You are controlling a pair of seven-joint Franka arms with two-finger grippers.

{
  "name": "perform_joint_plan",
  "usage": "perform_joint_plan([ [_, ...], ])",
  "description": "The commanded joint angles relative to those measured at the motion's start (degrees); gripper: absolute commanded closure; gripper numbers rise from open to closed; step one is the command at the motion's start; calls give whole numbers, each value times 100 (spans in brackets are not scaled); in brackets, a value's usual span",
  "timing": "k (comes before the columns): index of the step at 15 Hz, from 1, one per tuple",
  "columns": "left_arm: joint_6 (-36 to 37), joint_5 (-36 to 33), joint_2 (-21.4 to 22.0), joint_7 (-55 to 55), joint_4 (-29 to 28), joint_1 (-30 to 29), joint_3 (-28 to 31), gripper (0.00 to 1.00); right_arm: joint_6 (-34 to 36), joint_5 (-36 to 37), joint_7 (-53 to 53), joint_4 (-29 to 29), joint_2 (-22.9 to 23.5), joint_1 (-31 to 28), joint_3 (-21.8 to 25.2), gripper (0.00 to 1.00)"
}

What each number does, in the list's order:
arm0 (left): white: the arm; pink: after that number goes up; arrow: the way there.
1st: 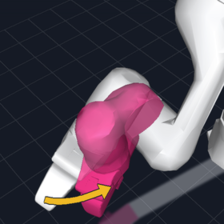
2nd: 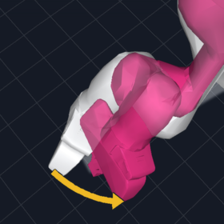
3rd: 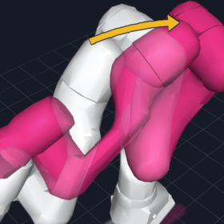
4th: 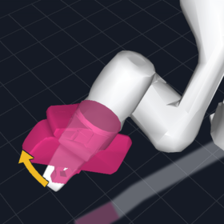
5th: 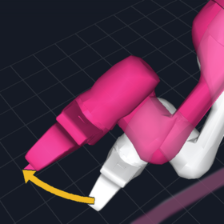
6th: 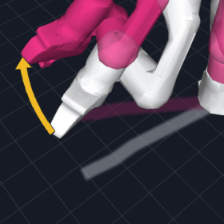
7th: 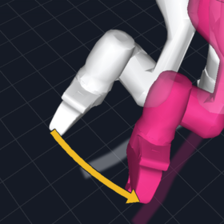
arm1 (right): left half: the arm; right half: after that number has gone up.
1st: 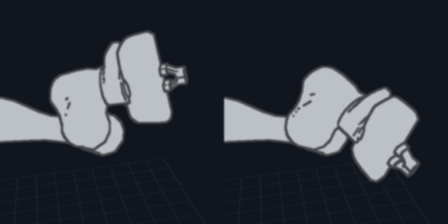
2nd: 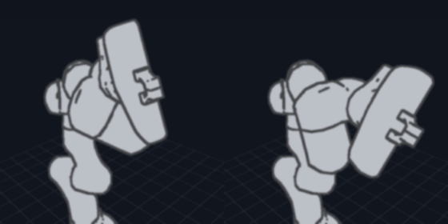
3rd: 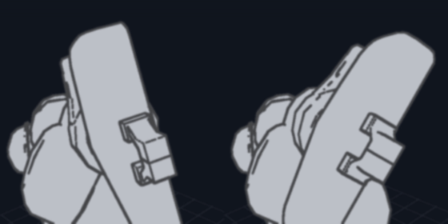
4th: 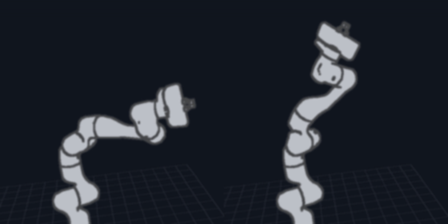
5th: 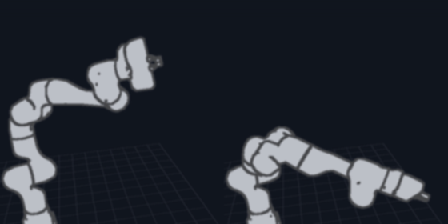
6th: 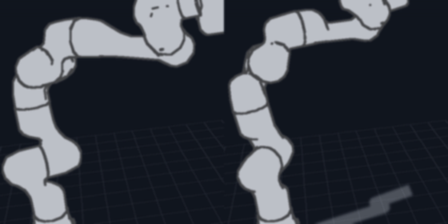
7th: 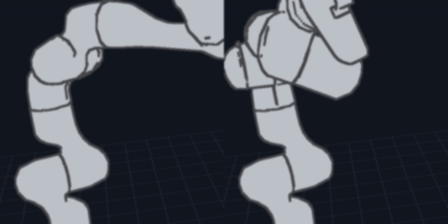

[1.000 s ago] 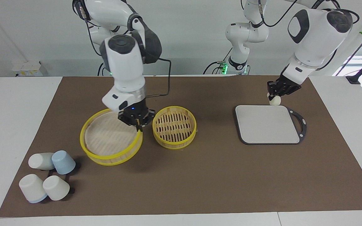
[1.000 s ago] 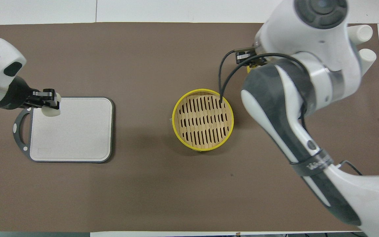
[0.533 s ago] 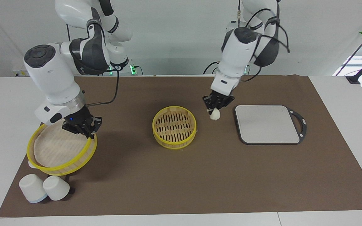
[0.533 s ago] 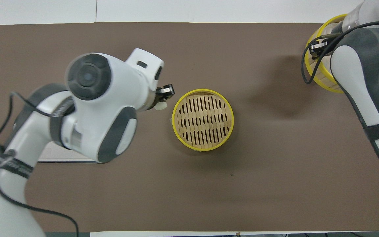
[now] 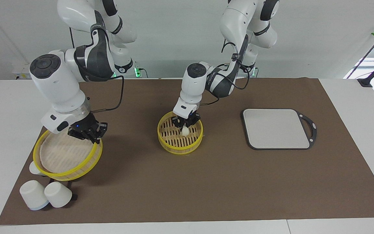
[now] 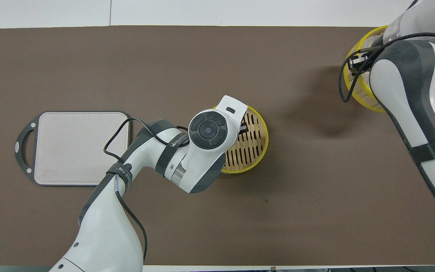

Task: Place bun in steamer
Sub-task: 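Lower the bun into the open steamer with the left gripper and release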

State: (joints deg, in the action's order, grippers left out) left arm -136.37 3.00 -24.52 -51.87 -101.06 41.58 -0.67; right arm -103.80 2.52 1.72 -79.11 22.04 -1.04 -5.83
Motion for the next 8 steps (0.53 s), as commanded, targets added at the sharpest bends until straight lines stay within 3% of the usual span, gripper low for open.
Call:
perform_joint_plan([
  [1, -215, -150, 0, -227, -107, 105, 102, 5, -132, -94, 30, -297, -262, -45, -23, 100],
  [2, -206, -150, 0, -288, -107, 105, 102, 0, -132, -94, 30, -306, -262, -45, -23, 100],
  [4, 38, -150, 105, -446, -107, 113, 94, 0, -150, -94, 21, -367, -297, -45, -23, 100],
  [8, 1407, -150, 1017, -123, -107, -561, 94, 0, -334, -94, 30, -500, -341, -45, -23, 100],
])
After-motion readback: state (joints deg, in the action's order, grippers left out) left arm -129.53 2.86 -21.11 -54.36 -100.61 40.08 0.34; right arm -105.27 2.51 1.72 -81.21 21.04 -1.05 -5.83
